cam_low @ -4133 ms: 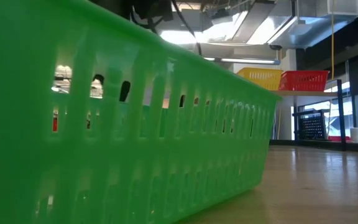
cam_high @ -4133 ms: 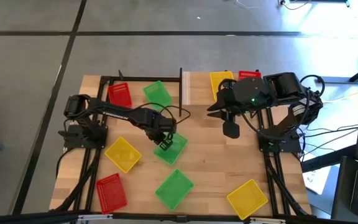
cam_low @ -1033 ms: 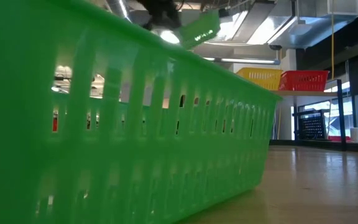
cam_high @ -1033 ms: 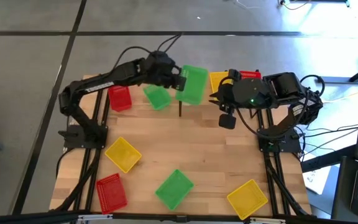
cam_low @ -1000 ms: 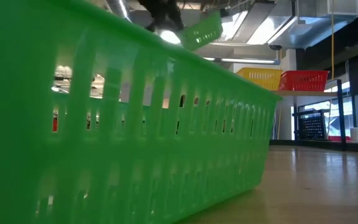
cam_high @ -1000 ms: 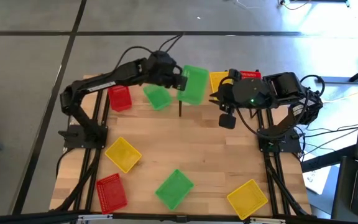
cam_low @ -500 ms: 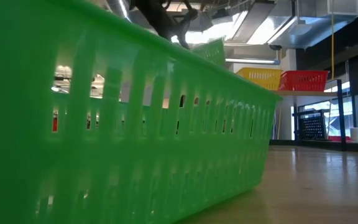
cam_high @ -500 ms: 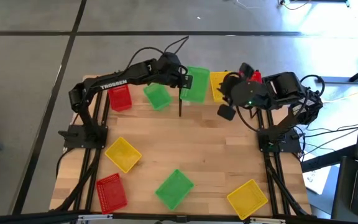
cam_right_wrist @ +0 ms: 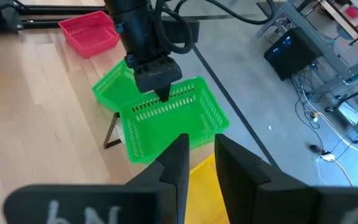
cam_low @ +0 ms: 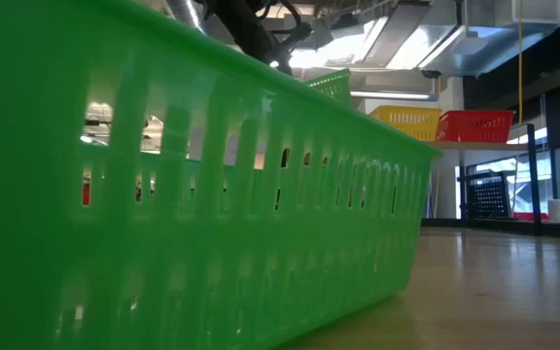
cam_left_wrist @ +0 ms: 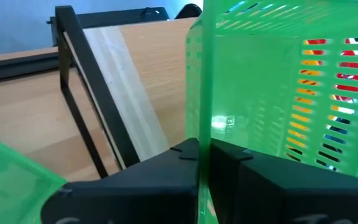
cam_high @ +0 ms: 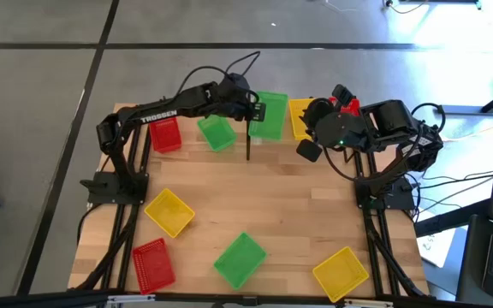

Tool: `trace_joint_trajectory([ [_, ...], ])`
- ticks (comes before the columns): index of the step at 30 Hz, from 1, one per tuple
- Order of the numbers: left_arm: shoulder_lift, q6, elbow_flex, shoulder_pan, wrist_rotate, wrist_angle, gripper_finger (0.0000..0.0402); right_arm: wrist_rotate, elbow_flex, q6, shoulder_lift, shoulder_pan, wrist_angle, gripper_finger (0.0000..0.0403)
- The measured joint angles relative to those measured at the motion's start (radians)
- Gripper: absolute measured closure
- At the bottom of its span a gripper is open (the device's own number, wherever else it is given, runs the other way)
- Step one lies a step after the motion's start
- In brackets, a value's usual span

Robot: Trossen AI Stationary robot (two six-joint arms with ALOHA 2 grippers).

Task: Stack baskets on shelf by color
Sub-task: Put the middle green bin on the shelf

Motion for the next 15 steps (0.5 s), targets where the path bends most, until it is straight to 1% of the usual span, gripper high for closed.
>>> trace_joint_trajectory([
  [7,0.007,0.025,0.0,0.001,-0.005,-0.02,0.0372,0.0,0.0,-0.002,0.0,0.0,0.0,0.0327],
  [15,0.035,0.028,0.0,-0.005,-0.008,-0.029,0.037,0.0,0.0,-0.003,0.0,0.0,0.0,0.0327],
])
